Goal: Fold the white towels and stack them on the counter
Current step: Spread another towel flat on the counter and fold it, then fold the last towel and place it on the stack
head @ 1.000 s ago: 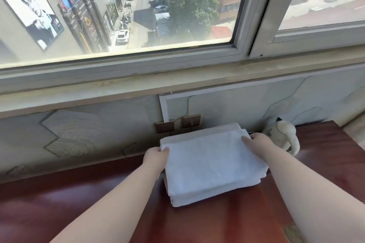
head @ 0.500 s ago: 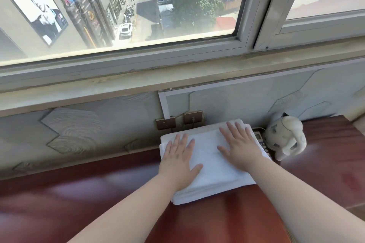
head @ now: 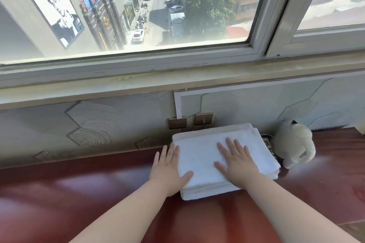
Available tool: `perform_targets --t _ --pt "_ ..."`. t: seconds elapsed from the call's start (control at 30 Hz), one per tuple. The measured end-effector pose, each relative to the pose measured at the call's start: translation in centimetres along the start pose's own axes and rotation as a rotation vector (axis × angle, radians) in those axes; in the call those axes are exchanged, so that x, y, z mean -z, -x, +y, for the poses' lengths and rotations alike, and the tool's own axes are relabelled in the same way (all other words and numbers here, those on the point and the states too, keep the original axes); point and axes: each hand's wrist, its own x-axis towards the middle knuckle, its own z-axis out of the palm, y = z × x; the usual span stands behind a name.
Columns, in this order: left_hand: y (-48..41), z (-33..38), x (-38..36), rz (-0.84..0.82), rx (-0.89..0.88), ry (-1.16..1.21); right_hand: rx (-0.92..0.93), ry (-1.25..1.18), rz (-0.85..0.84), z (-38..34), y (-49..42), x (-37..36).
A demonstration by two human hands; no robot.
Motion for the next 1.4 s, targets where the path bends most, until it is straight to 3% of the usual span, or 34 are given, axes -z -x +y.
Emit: perform_targets --t 0.1,0.23,0.43,0.73,1.03,1.4 --pt "1.6 -2.7 1.0 0.043 0.036 0.015 -0.048 -0.012 0.015 -2.5 0.5 0.3" --pt "4.0 -6.9 2.0 0.126 0.099 0.051 0.157 -0.026 0.084 -9.4 0.2 1.6" --pt "9.0 -15.7 2.4 0.135 0.283 0.163 0.313 -0.065 0.049 -20.7 -1.0 0.8" --pt "20.9 -35.3 -0.5 0.172 0.616 0.282 0.449 -0.014 -0.106 -38.9 -1.3 -2.6" --pt "31.6 -56.8 -2.9 0.200 0.862 0.376 0.570 0.057 -0.216 -61.4 -2.3 -8.6" --pt "37.9 -74.7 -4.9 0.222 0.935 0.599 0.625 0.056 -0.371 -86.6 -3.5 -15.4"
